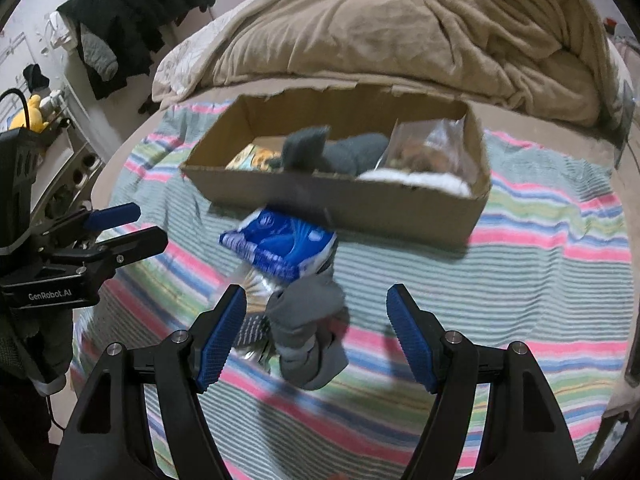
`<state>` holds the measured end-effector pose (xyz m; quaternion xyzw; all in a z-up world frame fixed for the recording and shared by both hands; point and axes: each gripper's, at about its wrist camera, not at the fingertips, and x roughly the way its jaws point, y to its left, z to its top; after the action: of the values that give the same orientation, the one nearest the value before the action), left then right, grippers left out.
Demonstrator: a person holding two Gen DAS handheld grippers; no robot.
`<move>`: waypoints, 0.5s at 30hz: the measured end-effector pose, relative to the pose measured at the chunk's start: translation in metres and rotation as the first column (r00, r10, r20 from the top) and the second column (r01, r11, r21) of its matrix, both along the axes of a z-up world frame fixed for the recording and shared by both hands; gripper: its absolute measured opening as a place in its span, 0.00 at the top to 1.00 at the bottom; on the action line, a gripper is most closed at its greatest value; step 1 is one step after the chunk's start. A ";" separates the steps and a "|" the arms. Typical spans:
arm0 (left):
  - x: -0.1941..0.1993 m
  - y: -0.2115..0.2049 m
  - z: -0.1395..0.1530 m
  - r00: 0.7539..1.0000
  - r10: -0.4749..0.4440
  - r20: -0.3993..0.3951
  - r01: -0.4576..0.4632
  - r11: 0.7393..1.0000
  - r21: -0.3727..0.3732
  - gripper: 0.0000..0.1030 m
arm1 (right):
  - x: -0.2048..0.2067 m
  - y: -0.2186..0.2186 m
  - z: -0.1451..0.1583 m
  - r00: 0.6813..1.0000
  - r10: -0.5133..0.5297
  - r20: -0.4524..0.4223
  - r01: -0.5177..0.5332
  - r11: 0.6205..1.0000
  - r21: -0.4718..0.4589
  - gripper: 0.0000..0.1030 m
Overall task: Organize objects
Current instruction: 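Grasp the grey sock with the right tool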
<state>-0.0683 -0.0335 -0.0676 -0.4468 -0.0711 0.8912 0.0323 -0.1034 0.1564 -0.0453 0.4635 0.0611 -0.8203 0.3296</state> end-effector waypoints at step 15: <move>-0.002 0.020 -0.023 0.997 -0.035 0.065 0.035 0.999 0.001 0.19 | -0.002 0.001 -0.039 0.995 0.025 0.095 -0.023 1.000 -0.017 0.72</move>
<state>-0.0702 -0.0134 -0.0908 -0.4768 -0.0644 0.8754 0.0457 -0.1050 0.1572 -0.0839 0.4988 0.0444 -0.7937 0.3455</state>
